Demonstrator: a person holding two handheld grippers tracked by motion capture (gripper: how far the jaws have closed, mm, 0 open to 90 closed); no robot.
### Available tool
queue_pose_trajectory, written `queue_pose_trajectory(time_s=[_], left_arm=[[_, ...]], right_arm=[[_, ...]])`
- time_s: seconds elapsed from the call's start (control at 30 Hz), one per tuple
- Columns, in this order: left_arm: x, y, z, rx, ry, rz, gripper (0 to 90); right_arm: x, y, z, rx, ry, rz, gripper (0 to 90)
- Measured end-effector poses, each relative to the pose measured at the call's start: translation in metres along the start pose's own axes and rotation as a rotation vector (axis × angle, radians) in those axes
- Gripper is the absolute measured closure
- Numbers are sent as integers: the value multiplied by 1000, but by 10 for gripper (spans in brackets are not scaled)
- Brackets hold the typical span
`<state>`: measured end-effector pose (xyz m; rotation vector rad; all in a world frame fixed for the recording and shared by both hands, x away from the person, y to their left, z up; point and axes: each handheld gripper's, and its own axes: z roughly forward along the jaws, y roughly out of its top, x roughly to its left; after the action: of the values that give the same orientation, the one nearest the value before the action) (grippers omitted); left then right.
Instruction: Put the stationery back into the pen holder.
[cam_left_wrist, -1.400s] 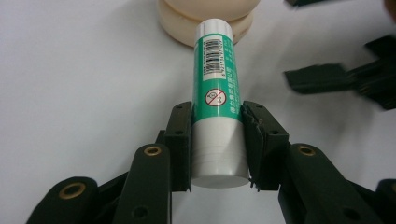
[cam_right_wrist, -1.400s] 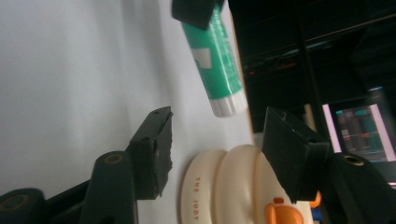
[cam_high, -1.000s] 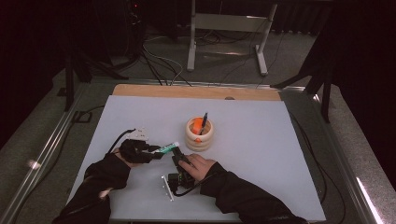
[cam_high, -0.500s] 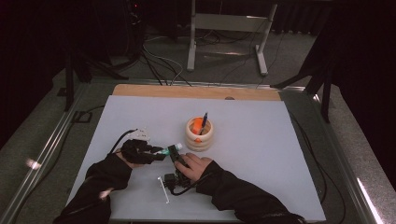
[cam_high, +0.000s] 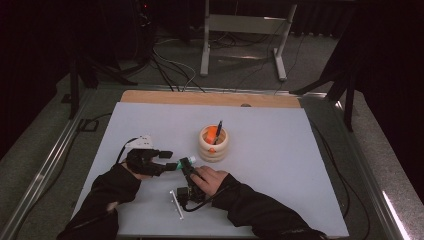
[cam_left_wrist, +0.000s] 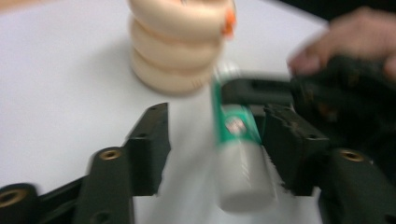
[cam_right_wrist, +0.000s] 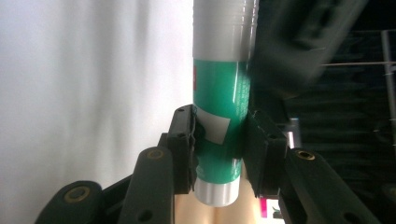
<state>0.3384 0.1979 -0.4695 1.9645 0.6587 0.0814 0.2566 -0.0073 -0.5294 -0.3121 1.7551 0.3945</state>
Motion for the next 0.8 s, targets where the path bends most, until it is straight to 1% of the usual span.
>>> queue_pose_trajectory(time_s=[0.07, 0.1, 0.13, 0.17, 0.2, 0.23, 0.27, 0.3, 0.33, 0.37, 0.4, 0.5, 0.53, 0.57, 0.63, 0.67, 0.7, 0.73, 0.8], left_arm=[[3, -1, -4, -44, 39, -15, 346], [5, -1, -6, -51, 73, -42, 336], [7, -2, -7, -62, 100, -55, 327], [9, -3, -8, -83, 104, -67, 294], [12, -3, -10, -89, 108, -84, 271], [13, -4, -11, -96, 117, -90, 231], [13, -4, -12, -97, 134, -93, 194], [14, -4, -12, -97, 159, -96, 188], [15, -4, -12, -91, 180, -95, 166], [15, -4, -11, -88, 202, -102, 145], [16, -5, -11, -89, 216, -110, 125], [16, -5, -10, -79, 252, -109, 47], [16, -6, -10, -83, 264, -105, 17], [16, -6, -11, -88, 281, -103, 16], [15, -6, -11, -95, 319, -88, 3], [14, -7, -11, -103, 339, -80, 1], [14, -7, -12, -111, 353, -79, 1], [14, -7, -13, -120, 369, -72, 1], [13, -8, -14, -120, 389, -59, 1]], right_arm=[[-1, 0, -2, 2, 14, 20, 662], [-2, -1, -4, 1, 20, 29, 662], [-3, -1, -5, -8, 24, 43, 662], [-5, -2, -6, -7, 25, 53, 662], [-7, -2, -8, -5, 29, 63, 662], [-9, -3, -10, -7, 30, 91, 662], [-12, -4, -11, -10, 36, 100, 662], [-14, -4, -12, -11, 36, 123, 662], [-17, -5, -14, -15, 39, 155, 662], [-21, -6, -16, -15, 45, 178, 662], [-25, -6, -17, -19, 48, 210, 662], [-39, -9, -22, -30, 61, 308, 662], [-44, -11, -23, -36, 65, 345, 662], [-50, -13, -25, -42, 81, 387, 662], [-60, -18, -27, -51, 94, 454, 662], [-67, -21, -28, -59, 108, 507, 661], [-72, -23, -29, -66, 115, 550, 661], [-78, -26, -29, -72, 135, 596, 661], [-91, -34, -30, -88, 157, 689, 661]])
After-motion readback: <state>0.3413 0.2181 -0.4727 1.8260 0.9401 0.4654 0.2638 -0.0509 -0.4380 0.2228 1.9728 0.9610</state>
